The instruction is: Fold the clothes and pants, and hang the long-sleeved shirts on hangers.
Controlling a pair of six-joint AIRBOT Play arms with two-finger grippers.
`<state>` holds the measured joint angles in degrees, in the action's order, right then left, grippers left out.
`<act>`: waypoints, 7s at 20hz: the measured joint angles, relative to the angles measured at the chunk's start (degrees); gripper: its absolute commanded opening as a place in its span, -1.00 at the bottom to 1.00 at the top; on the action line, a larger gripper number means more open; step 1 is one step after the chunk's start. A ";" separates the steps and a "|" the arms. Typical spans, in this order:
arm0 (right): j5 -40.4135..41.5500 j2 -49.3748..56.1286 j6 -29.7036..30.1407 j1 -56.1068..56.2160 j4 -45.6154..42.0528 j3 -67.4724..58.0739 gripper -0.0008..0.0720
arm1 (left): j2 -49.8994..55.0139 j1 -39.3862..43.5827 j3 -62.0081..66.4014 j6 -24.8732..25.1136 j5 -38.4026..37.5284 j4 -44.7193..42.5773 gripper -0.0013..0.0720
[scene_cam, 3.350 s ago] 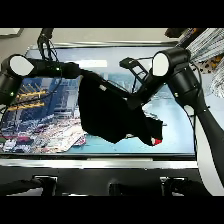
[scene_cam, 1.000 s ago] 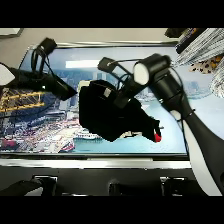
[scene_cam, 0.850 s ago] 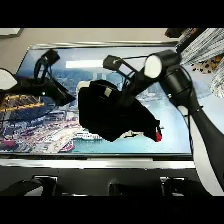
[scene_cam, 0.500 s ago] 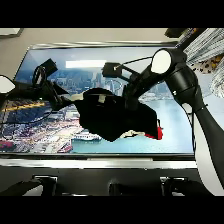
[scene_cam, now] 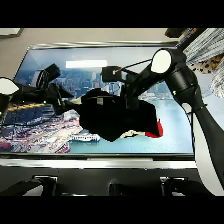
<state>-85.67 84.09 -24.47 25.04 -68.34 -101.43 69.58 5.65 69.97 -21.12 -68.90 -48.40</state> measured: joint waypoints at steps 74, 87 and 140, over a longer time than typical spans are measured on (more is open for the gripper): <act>8.28 -35.85 -41.31 -19.67 -17.75 10.25 -0.90 | -20.72 1.88 -3.58 -44.02 24.59 1.97 0.72; 10.88 -46.38 -73.79 -19.69 -79.19 9.94 -0.91 | -20.72 3.45 -3.58 -45.94 24.79 1.95 0.72; 40.15 -31.04 -99.73 -70.90 -70.38 -3.17 0.20 | -20.72 3.48 -3.58 -50.03 24.81 1.84 0.72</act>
<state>-45.52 53.06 -124.20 -45.87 -138.72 -104.60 48.86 9.13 66.39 -71.16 -44.10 -46.57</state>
